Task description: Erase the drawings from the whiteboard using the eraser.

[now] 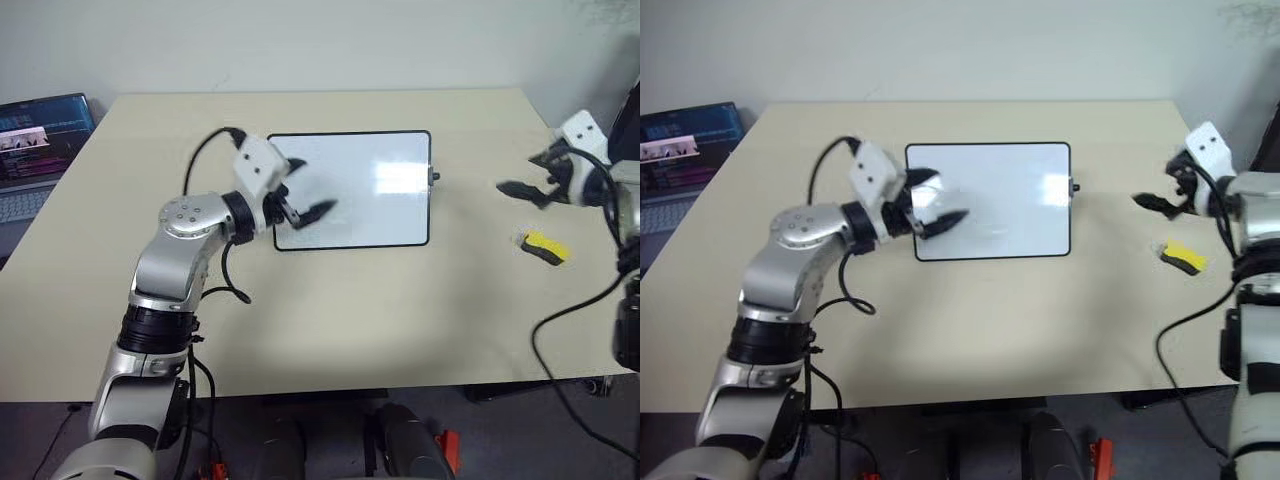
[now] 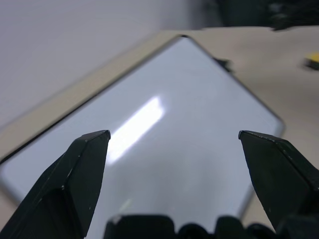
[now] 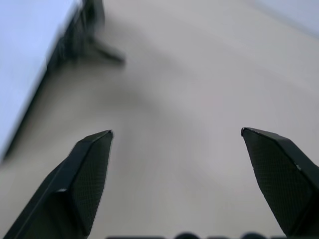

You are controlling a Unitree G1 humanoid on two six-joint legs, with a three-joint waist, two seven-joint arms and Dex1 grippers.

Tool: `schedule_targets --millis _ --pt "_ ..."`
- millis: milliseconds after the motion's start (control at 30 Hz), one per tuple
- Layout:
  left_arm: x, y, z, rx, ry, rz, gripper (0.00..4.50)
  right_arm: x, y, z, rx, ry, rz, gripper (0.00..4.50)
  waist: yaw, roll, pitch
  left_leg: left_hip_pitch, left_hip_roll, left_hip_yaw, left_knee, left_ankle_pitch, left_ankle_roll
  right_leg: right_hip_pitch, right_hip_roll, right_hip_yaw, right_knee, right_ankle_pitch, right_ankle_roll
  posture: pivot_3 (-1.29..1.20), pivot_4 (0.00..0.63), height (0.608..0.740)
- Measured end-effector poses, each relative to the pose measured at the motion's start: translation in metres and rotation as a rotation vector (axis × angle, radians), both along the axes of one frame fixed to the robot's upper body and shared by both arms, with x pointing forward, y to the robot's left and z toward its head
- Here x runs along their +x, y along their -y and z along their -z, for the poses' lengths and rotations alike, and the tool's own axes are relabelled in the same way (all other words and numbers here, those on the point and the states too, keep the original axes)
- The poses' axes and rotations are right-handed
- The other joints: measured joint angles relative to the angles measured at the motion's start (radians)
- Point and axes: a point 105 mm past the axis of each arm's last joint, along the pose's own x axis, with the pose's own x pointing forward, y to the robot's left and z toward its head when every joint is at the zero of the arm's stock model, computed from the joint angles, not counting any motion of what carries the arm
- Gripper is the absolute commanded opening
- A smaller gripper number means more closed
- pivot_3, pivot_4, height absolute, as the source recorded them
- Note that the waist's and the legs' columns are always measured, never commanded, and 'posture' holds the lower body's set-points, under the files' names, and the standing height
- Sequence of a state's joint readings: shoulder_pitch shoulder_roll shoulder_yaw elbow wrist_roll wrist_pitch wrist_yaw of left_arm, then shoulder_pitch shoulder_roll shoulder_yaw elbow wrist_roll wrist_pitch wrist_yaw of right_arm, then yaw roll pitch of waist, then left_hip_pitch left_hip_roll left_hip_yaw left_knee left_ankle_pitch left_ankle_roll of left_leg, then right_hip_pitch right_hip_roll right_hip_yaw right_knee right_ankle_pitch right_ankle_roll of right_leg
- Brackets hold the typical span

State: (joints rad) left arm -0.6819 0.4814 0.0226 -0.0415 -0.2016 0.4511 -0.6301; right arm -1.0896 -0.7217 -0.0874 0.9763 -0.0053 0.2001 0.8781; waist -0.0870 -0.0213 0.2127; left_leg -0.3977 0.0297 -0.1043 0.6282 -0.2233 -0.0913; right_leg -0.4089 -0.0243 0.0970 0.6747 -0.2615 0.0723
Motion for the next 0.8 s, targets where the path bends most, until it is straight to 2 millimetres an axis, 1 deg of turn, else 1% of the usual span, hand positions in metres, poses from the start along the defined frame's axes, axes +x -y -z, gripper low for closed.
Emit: schedule_targets --millis 100,167,233,333,433,500,567,633,733,800 --pt "0.007 -0.029 -0.003 -0.085 0.031 -0.179 4.50 0.004 -0.002 0.023 0.108 0.007 0.074 4.48 0.009 0.000 0.000 -0.001 0.000 -0.001 0.000 0.000 0.000 0.000 -0.001 -0.002 -0.001 0.000 0.000 0.00 0.150 0.740" --pt "0.010 -0.054 -0.001 -0.146 0.042 -0.321 4.50 0.005 -0.007 0.045 0.198 0.012 0.125 4.48 0.009 0.000 0.000 -0.002 -0.001 -0.001 -0.001 0.000 0.000 0.000 -0.001 -0.002 -0.001 0.000 0.000 0.00 0.150 0.740" --pt "0.010 -0.071 0.006 -0.190 0.036 -0.409 4.50 0.004 -0.010 0.060 0.258 0.017 0.158 4.48 0.008 0.000 0.000 -0.002 -0.001 -0.001 0.000 0.000 0.000 0.000 -0.001 -0.001 -0.001 0.000 0.000 0.00 0.150 0.740" --pt "0.010 -0.089 0.026 -0.233 0.010 -0.503 4.50 0.002 -0.016 0.070 0.347 0.061 0.198 4.48 0.005 0.000 0.000 -0.001 -0.001 -0.001 0.000 0.000 0.000 0.000 -0.001 -0.001 0.000 0.000 0.000 0.00 0.150 0.740" --pt "0.008 -0.101 0.048 -0.263 -0.029 -0.575 4.50 -0.001 -0.028 0.075 0.396 0.108 0.195 4.48 0.004 0.000 0.000 0.000 -0.001 -0.001 0.000 0.000 0.000 0.000 -0.001 -0.001 0.002 0.000 0.000 0.00 0.150 0.740" --pt "0.007 -0.105 0.061 -0.277 -0.050 -0.607 4.50 -0.003 -0.039 0.084 0.417 0.116 0.185 4.48 0.002 0.000 0.000 0.000 -0.001 -0.001 0.001 0.000 0.000 0.000 -0.001 -0.001 0.003 0.000 0.000 0.00 0.150 0.740" --pt "0.004 -0.111 0.067 -0.284 -0.051 -0.632 4.50 -0.004 -0.046 0.091 0.444 0.117 0.188 4.48 0.002 0.000 0.000 0.000 -0.001 -0.001 0.001 0.000 0.000 0.000 -0.001 -0.001 0.004 0.000 0.000 0.00 0.150 0.740" --pt "0.000 -0.116 0.072 -0.307 -0.049 -0.661 4.50 -0.003 -0.054 0.091 0.481 0.146 0.194 4.48 0.000 0.000 -0.001 0.001 -0.001 -0.001 0.001 0.000 0.000 0.000 -0.001 -0.001 0.004 0.000 0.000 0.00 0.150 0.740" --pt "-0.001 -0.116 0.084 -0.323 -0.068 -0.670 4.50 -0.003 -0.070 0.090 0.506 0.183 0.182 4.48 0.001 0.000 -0.001 0.001 -0.001 -0.001 0.001 0.000 0.000 0.000 0.000 -0.001 0.004 0.000 0.000 0.00 0.150 0.740" --pt "-0.002 -0.117 0.088 -0.322 -0.073 -0.675 4.50 -0.005 -0.072 0.089 0.509 0.211 0.193 4.48 0.001 0.000 -0.001 0.001 -0.001 -0.001 0.001 0.000 0.000 0.000 0.000 -0.001 0.004 0.000 0.000 0.00 0.150 0.740"
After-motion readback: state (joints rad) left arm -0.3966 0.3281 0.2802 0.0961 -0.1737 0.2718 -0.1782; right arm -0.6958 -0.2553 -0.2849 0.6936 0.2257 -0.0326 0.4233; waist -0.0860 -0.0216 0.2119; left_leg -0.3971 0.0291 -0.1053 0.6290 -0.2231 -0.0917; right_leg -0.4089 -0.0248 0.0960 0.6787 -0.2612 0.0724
